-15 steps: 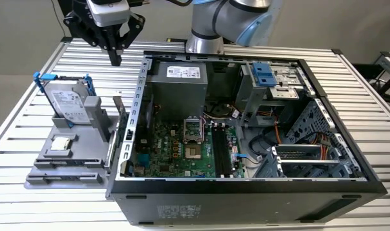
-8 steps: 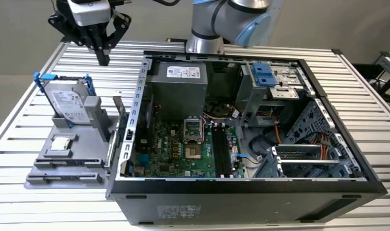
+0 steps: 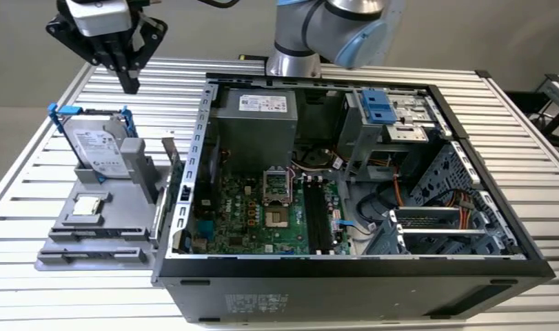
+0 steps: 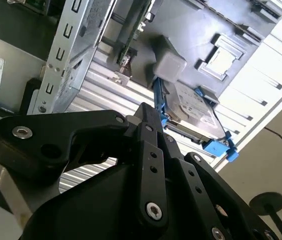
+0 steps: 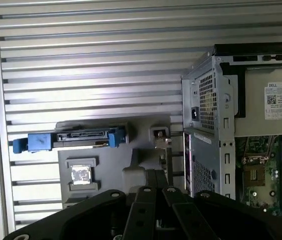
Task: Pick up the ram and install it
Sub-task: 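Reach for the ram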
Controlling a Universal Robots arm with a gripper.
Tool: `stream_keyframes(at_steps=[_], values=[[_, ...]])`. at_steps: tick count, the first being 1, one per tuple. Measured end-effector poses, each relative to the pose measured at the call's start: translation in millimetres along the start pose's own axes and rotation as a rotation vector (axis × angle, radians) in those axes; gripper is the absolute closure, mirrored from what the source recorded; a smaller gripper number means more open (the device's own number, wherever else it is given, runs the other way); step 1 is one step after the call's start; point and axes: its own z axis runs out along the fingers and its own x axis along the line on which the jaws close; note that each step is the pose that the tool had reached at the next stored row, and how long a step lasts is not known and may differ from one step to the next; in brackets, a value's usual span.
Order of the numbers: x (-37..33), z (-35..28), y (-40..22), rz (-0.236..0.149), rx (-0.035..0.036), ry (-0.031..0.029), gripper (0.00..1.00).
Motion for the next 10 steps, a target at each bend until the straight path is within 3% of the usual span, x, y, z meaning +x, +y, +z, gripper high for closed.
stream_keyframes(at_steps=[10], values=[[22.7,-0.5,-1.6,-0.013,-0.0003,0.0006,1.0]])
